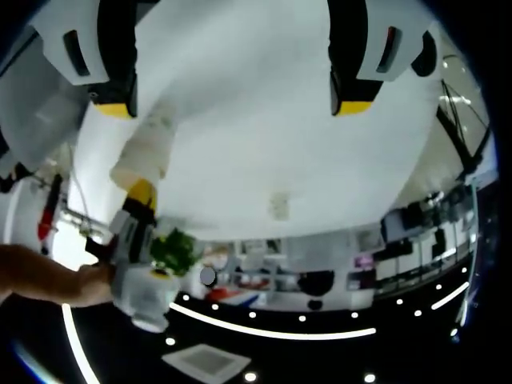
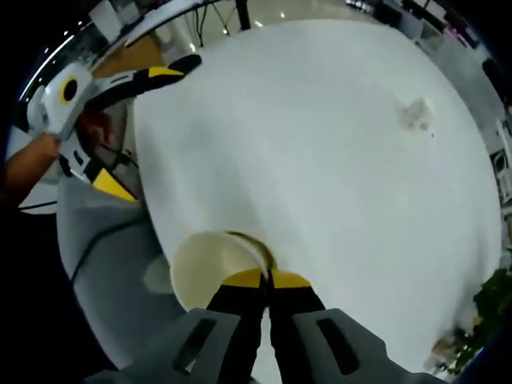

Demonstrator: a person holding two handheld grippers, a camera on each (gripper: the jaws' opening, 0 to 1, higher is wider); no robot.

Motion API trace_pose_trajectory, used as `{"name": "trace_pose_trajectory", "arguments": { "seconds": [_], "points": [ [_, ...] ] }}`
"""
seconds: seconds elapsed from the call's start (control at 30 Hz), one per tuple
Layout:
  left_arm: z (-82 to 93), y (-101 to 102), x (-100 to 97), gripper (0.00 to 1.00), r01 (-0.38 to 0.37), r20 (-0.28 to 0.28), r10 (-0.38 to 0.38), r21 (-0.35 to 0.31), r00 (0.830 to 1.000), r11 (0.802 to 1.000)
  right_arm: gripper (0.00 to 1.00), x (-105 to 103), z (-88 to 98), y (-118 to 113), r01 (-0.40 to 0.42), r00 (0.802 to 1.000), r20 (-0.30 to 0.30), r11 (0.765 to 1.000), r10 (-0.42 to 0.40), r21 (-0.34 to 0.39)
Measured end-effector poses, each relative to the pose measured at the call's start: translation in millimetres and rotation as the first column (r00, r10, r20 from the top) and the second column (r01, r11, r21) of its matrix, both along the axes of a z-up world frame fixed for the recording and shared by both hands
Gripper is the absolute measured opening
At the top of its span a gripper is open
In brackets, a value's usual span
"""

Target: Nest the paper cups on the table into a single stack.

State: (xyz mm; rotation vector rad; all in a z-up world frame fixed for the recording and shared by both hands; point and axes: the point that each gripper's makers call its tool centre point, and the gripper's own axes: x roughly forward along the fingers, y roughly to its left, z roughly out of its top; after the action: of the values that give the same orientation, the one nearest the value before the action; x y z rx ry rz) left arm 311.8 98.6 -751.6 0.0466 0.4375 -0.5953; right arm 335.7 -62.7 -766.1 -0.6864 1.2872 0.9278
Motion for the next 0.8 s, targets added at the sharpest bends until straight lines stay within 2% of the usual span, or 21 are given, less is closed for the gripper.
{"name": "trace_pose_trajectory", "arguments": {
  "seconds": [0.13,0.23,0.3,0.47,0.6,0.73,0.8],
  "points": [
    [-0.2,-0.4,-0.2,0.98,0.001,-0.001,-0.001,0.001,1.0,1.0,0.0,-0.4,0.4,0.8,-0.001,1.0,0.007,1.0,0.001,0.002],
    [0.8,-1.2,0.1,0.98,0.002,0.001,-0.002,0.001,1.0,1.0,0.0,-1.6,3.6,3.5,-0.037,0.999,0.015,0.999,0.037,0.027],
    [1.0,-1.3,0.3,0.98,0.002,0.002,-0.002,0.001,1.0,1.0,0.05,-3.4,6.9,4.1,-0.031,1.0,0.002,0.999,0.031,0.042],
    [0.6,-2.3,-1.0,0.98,0.007,0.0,-0.007,0.004,1.0,1.0,0.19,-4.2,21.1,10.4,-0.046,0.999,0.015,0.991,0.044,0.129],
    [-0.7,-2.0,-1.3,0.98,0.004,-0.001,-0.004,0.0,1.0,1.0,0.21,-5.0,31.2,12.5,-0.028,1.0,0.004,0.982,0.028,0.189],
    [1.7,-2.9,-0.4,0.98,0.008,0.008,-0.008,-0.001,1.0,1.0,0.29,-2.4,48.4,18.1,-0.031,0.999,0.035,0.963,0.022,0.267],
    [5.2,-3.1,1.3,0.98,0.008,0.016,-0.008,-0.005,1.0,1.0,0.35,2.0,59.1,21.6,-0.041,0.997,0.072,0.949,0.019,0.314]
  ]
}}
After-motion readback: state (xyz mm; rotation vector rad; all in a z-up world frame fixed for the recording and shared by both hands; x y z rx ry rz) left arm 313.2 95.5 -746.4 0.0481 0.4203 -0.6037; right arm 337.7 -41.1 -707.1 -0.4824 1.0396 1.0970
